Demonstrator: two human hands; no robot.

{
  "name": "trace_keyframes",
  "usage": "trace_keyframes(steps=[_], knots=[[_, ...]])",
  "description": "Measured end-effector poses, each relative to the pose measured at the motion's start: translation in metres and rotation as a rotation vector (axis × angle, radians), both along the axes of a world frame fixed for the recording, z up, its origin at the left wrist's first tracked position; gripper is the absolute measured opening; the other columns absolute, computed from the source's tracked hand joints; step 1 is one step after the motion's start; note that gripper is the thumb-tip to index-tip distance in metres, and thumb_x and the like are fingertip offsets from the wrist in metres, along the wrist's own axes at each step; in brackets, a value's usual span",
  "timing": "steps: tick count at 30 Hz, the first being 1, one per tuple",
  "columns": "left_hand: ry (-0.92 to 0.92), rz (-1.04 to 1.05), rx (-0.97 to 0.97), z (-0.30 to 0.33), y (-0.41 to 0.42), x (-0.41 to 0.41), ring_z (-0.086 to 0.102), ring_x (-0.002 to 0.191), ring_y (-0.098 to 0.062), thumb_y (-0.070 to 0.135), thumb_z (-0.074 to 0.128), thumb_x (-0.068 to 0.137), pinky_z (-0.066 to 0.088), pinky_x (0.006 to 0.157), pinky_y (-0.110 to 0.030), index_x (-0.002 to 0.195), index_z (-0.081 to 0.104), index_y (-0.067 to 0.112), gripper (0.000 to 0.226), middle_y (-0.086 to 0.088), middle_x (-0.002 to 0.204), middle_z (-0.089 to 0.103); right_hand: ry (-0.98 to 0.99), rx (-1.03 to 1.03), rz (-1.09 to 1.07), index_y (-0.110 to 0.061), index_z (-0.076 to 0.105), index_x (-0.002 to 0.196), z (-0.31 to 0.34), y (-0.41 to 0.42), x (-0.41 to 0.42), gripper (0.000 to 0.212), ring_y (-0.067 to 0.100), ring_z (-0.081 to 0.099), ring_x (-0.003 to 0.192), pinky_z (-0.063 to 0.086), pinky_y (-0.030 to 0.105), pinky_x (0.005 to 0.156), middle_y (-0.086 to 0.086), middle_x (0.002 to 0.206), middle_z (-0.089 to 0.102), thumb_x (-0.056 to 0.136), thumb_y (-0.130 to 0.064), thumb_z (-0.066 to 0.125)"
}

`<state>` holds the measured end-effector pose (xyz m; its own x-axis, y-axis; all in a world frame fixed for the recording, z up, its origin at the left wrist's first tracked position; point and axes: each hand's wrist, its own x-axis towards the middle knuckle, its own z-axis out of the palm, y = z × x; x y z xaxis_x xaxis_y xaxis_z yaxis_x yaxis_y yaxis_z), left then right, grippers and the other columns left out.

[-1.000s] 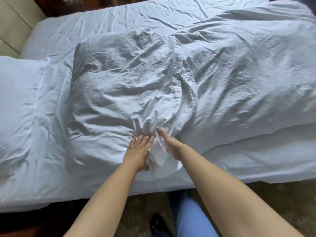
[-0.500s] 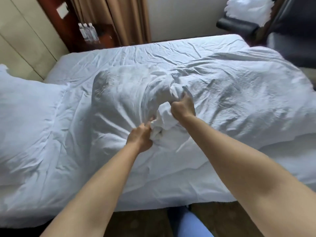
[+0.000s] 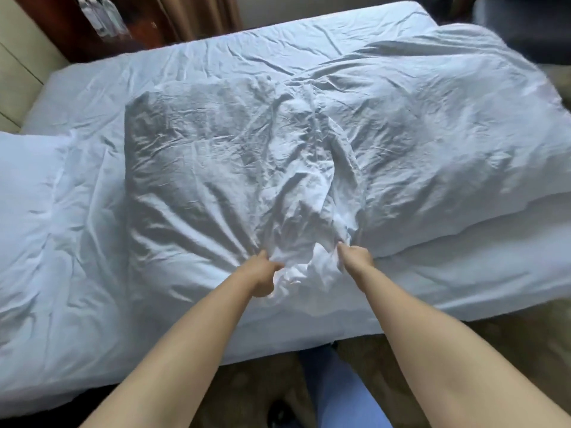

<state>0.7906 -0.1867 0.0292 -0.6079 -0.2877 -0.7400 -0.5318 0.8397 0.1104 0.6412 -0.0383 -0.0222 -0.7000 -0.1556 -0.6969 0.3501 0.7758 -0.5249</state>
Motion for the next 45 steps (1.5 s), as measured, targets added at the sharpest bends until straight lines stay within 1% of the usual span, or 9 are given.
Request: trace_keyframes(steps=[6, 11, 15, 20, 25, 34, 38, 42, 45], knots=[[0.236, 0.075, 0.082, -0.015, 0.006, -0.030, 0.051, 0.116, -0.024, 0.001, 0.035, 0.090, 0.044, 0.087, -0.032, 0.142, 0.041, 0.035, 0.062, 0.004, 0.134, 0.045, -0.032, -0.126, -0.319, -0.009, 0.067, 0.095, -0.012, -0.006, -0.021, 0.038, 0.031, 0.060, 0.098, 0.046, 0.034, 0.087, 0.015, 0.113, 0.065, 0.094, -0.041, 0.047], [0.343, 0.496, 0.510, -0.038, 0.030, -0.058, 0.064, 0.087, -0.017, 0.017, 0.062, 0.079, 0.054, 0.085, -0.041, 0.104, 0.061, 0.018, 0.024, 0.005, 0.092, 0.068, -0.399, -0.254, -0.262, -0.015, 0.046, 0.131, -0.020, -0.001, -0.034, 0.051, 0.022, 0.065, 0.087, 0.052, 0.027, 0.070, 0.008, 0.110, 0.065, 0.087, -0.033, 0.065], [0.316, 0.589, 0.645, -0.032, 0.026, -0.069, 0.057, 0.071, -0.009, 0.022, 0.071, 0.078, 0.049, 0.059, -0.020, 0.094, 0.055, 0.018, 0.022, 0.008, 0.080, 0.059, -0.615, -0.249, 0.023, -0.011, 0.068, 0.083, -0.002, -0.003, -0.043, 0.026, 0.019, 0.067, 0.067, 0.051, 0.026, 0.059, 0.006, 0.071, 0.072, 0.092, -0.032, 0.054], [0.123, 0.683, 0.709, -0.007, 0.028, -0.077, 0.041, 0.054, -0.009, 0.056, 0.062, 0.082, 0.026, 0.045, -0.020, 0.081, 0.058, 0.020, 0.037, 0.008, 0.064, 0.050, -0.341, -0.333, -0.114, 0.000, 0.059, 0.107, 0.007, -0.007, -0.040, 0.026, 0.024, 0.067, 0.076, 0.054, 0.026, 0.060, 0.013, 0.089, 0.069, 0.085, -0.014, 0.059], [0.400, 0.684, 0.587, 0.003, 0.048, -0.066, 0.048, 0.058, -0.014, -0.003, 0.050, 0.076, 0.037, 0.051, -0.019, 0.073, 0.056, 0.018, 0.022, 0.002, 0.064, 0.052, 0.108, -0.218, -0.161, -0.014, 0.063, 0.074, 0.016, 0.027, -0.040, 0.002, 0.024, 0.062, 0.073, 0.047, 0.029, 0.065, 0.008, 0.079, 0.068, 0.074, -0.012, 0.064], [0.439, 0.667, 0.768, 0.043, 0.088, -0.034, 0.034, 0.059, -0.015, -0.009, 0.048, 0.070, 0.028, 0.049, -0.021, 0.089, 0.058, 0.018, 0.034, 0.001, 0.072, 0.036, 0.134, -0.082, 0.317, -0.018, 0.061, 0.070, 0.075, 0.073, -0.007, 0.012, 0.018, 0.054, 0.069, 0.040, 0.027, 0.061, 0.001, 0.070, 0.058, 0.071, -0.012, 0.072], [0.375, 0.665, 0.878, 0.052, 0.093, -0.018, 0.048, 0.071, -0.013, -0.013, 0.048, 0.072, 0.042, 0.061, -0.024, 0.111, 0.064, 0.021, 0.054, -0.002, 0.088, 0.050, 0.049, -0.381, 0.160, -0.015, 0.061, 0.097, 0.109, 0.062, 0.016, 0.021, 0.018, 0.056, 0.075, 0.043, 0.027, 0.063, 0.005, 0.086, 0.061, 0.079, -0.006, 0.067], [0.261, 0.742, 0.896, 0.052, 0.077, 0.008, 0.056, 0.111, -0.015, -0.011, 0.033, 0.085, 0.050, 0.083, -0.029, 0.124, 0.059, 0.021, 0.057, 0.007, 0.125, 0.058, -0.046, -0.543, 0.276, -0.020, 0.034, 0.146, 0.144, 0.035, 0.044, 0.071, 0.016, 0.046, 0.124, 0.042, 0.030, 0.093, -0.002, 0.138, 0.044, 0.083, -0.002, 0.063], [0.454, 1.116, 0.903, 0.049, 0.051, 0.034, 0.063, 0.099, -0.021, -0.001, 0.032, 0.091, 0.050, 0.082, -0.034, 0.129, 0.055, 0.014, 0.047, -0.001, 0.112, 0.067, -0.168, -0.541, 0.517, -0.023, 0.037, 0.146, 0.157, 0.013, 0.082, 0.073, 0.001, 0.050, 0.107, 0.044, 0.016, 0.078, -0.002, 0.130, 0.050, 0.083, 0.011, 0.054]])
